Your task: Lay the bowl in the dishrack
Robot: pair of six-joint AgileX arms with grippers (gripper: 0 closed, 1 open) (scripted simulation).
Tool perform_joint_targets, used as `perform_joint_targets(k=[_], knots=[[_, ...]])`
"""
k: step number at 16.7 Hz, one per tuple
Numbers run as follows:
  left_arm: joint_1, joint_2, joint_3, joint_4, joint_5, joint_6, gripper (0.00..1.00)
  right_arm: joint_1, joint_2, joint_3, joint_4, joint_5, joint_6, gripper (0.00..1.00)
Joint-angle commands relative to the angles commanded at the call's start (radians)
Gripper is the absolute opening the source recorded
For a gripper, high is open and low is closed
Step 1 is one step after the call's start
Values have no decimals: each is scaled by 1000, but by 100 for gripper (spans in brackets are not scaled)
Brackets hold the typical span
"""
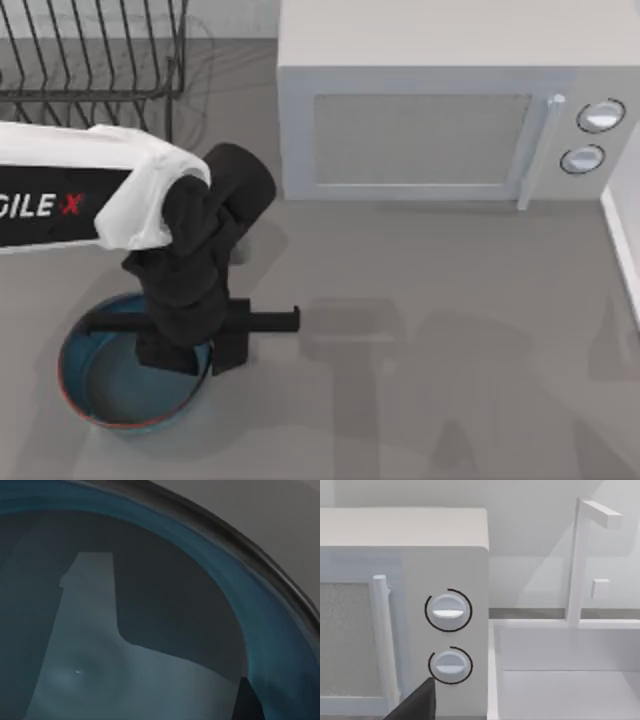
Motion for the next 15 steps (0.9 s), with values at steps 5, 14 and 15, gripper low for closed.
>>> perform_joint_targets(k=[5,14,15], knots=[[0,0,0,0,0,0,0,0,0,0,0,0,0,100],[-3,-8,114,-115,0,-7,0,0,0,0,0,0,0,100],[-4,-12,165,-170,0,-10,0,0,0,0,0,0,0,100]])
